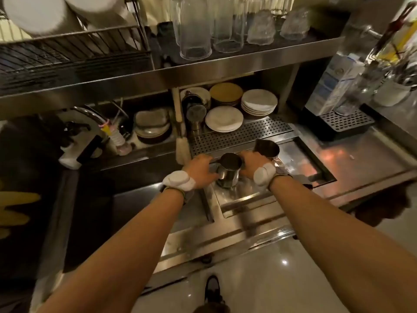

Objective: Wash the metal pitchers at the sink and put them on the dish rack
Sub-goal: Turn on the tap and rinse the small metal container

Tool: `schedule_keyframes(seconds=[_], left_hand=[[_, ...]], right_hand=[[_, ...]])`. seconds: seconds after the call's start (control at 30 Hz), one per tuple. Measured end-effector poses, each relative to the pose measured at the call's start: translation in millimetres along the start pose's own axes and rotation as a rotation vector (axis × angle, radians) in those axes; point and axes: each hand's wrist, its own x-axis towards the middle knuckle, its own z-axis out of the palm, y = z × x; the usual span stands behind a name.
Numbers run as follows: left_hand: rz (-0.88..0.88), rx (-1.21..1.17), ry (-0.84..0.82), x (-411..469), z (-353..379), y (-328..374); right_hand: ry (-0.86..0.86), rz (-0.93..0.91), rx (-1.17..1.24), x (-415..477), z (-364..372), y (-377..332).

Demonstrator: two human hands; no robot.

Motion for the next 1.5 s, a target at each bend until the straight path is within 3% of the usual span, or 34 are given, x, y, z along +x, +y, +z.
schedule_keyframes(seconds=[0.13,0.2,0.47,0.63,1.07,1.33,1.5], left_hand=[[-0.001,0.017,-0.02,7,4,-10],[-0.033,0.035,-0.045,11,8,-16],[-0.095,-0.041,-0.058,-7,5,-17],[-0.131,-0.087,0.039,-33,-11,-30],[-0.463,-0.019,0.063,-95,-47,-132],[-0.561,0.048,0.379,-75,-95,-232],[-0.533,0.101,0.456,-35,-138,-274]], right_hand=[[-0.034,0.085,-0.179,7,3,-3],[-0.075,0.121,-0.152,9,4,-4],[-0.205,-0.01,-0.087,13,0,-13],[-0.165,-0.066,0.21,5,-30,-50],[-0.38,-0.134,0.152,18,22,-159],[-0.393,-0.028,0.231,64,73,-209],[-0.375,-0.005,0.274,87,87,-229]])
